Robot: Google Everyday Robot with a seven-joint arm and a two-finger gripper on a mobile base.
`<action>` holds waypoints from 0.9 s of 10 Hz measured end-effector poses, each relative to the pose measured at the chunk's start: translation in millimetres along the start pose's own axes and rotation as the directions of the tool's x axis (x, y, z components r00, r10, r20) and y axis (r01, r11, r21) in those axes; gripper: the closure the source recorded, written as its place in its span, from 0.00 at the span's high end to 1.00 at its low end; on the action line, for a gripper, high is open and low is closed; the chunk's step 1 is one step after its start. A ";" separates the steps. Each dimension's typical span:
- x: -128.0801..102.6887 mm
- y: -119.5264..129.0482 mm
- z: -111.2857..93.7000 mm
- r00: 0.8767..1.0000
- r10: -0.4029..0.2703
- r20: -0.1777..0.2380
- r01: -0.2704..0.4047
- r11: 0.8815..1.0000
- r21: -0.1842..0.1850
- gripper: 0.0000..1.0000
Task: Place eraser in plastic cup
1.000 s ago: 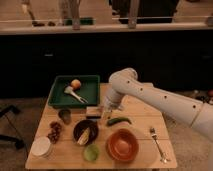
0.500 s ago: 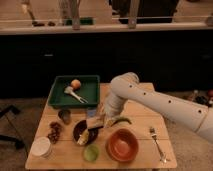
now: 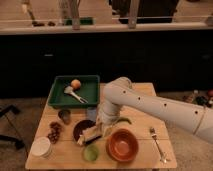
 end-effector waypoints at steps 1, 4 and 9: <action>-2.4 4.1 3.1 1.000 -0.029 -0.006 0.029 0.999 -0.015 0.01; -9.7 14.3 11.6 0.996 -0.088 -0.017 0.087 0.995 -0.039 0.01; -24.2 27.3 32.0 0.988 -0.154 -0.017 0.152 0.986 -0.066 0.01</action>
